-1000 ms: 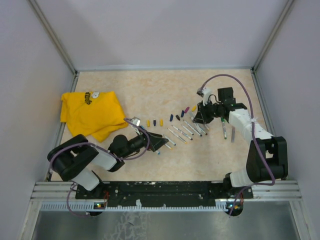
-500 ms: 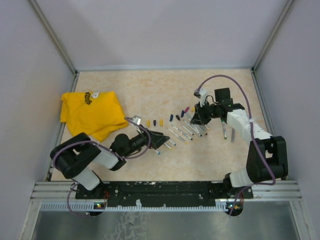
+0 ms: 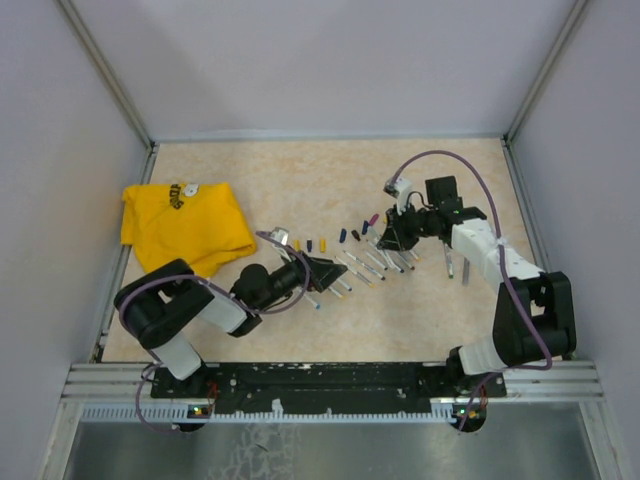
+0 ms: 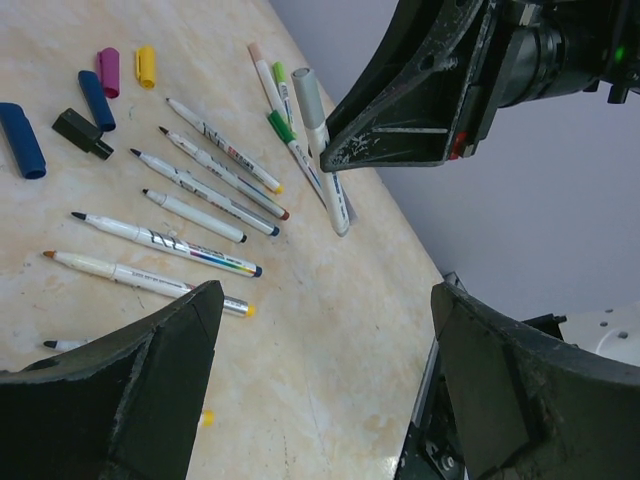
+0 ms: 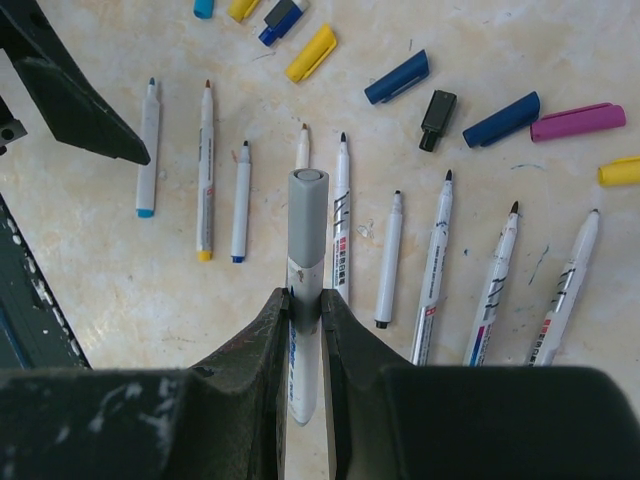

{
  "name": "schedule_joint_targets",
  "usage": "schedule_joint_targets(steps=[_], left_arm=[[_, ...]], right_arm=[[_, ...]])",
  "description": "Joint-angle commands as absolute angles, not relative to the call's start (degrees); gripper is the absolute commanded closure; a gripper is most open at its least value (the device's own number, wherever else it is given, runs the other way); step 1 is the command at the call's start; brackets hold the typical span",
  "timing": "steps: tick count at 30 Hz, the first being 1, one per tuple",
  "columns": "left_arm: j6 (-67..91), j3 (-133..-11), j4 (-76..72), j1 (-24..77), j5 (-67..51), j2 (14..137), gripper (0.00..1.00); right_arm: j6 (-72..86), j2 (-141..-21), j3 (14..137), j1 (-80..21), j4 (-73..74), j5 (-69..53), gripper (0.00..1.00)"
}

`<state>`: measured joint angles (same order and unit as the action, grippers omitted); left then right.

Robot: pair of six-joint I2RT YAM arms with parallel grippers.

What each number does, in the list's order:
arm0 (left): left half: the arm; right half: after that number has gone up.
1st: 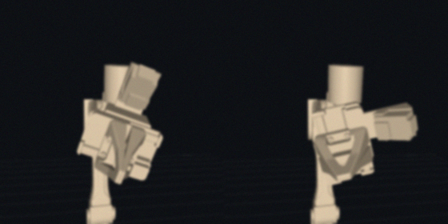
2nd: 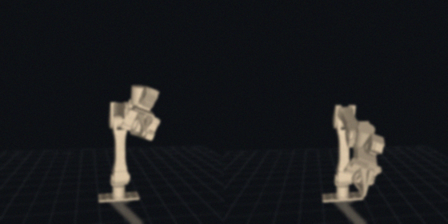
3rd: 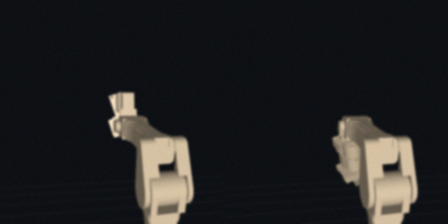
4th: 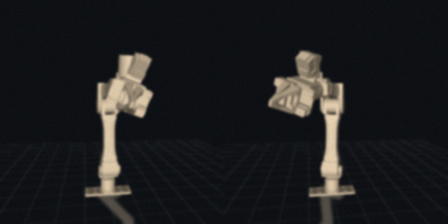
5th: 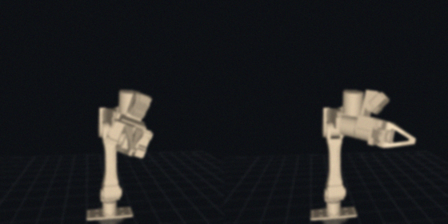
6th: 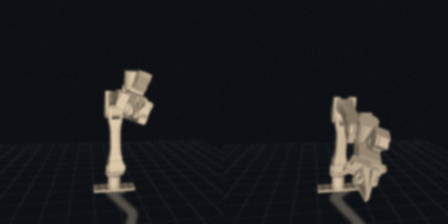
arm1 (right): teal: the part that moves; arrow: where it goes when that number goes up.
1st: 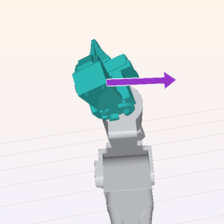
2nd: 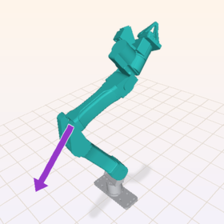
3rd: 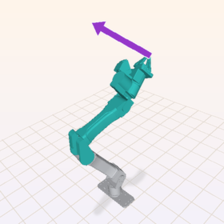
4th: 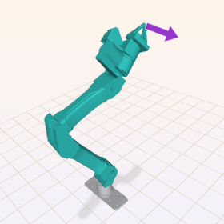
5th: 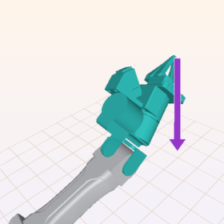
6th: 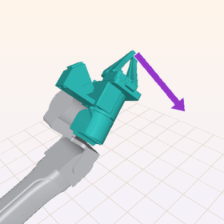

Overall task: Open the pen caps
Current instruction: Open the pen cap from the pen.

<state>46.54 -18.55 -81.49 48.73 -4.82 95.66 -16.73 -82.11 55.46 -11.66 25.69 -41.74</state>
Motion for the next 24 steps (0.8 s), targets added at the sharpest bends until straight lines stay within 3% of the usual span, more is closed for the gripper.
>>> schedule_joint_targets(steps=[1,18,24], left_arm=[[47.05,-21.41,-84.7,49.03,-2.28,97.41,0.11],[51.94,-34.57,-76.92,50.07,5.25,105.04,0.13],[51.77,-39.5,-73.08,50.53,5.78,107.78,0.24]], right_arm=[[-16.57,-79.55,54.78,-12.79,22.91,-43.42,1.0],[-16.65,-78.49,54.39,-14.49,22.19,-44.07,1.0],[-16.85,-78.0,54.14,-14.76,21.92,-44.45,1.0]])
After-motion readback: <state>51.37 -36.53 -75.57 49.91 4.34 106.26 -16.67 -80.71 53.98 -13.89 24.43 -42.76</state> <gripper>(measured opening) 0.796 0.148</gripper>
